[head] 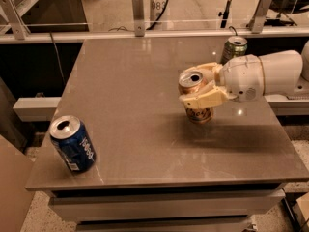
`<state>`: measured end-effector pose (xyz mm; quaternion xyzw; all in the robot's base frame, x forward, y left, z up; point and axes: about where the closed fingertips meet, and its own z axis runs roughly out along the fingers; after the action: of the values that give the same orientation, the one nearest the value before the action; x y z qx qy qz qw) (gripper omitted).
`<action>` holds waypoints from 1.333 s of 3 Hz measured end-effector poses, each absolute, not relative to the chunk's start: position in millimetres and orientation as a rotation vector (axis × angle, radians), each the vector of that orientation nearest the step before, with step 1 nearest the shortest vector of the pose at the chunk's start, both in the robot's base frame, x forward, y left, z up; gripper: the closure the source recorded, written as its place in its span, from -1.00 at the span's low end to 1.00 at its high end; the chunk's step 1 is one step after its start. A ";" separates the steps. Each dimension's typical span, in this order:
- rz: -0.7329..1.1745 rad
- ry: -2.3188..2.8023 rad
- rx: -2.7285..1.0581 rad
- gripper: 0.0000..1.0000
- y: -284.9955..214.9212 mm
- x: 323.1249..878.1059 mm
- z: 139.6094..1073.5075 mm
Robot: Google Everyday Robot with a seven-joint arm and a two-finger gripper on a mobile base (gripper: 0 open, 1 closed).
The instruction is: Place orange can upright
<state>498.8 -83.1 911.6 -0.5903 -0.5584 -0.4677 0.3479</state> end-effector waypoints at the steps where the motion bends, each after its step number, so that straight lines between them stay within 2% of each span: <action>1: -1.209 -1.452 -1.536 0.67 -83.8 494.9 910.0; 4: -1.228 -1.464 -1.544 -0.73 -90.9 489.6 907.7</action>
Offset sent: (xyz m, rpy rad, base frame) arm -0.0096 -0.0098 -0.0036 -0.0396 -0.1191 0.0268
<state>489.6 -90.9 907.7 -0.5918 -0.5614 -0.4709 0.3359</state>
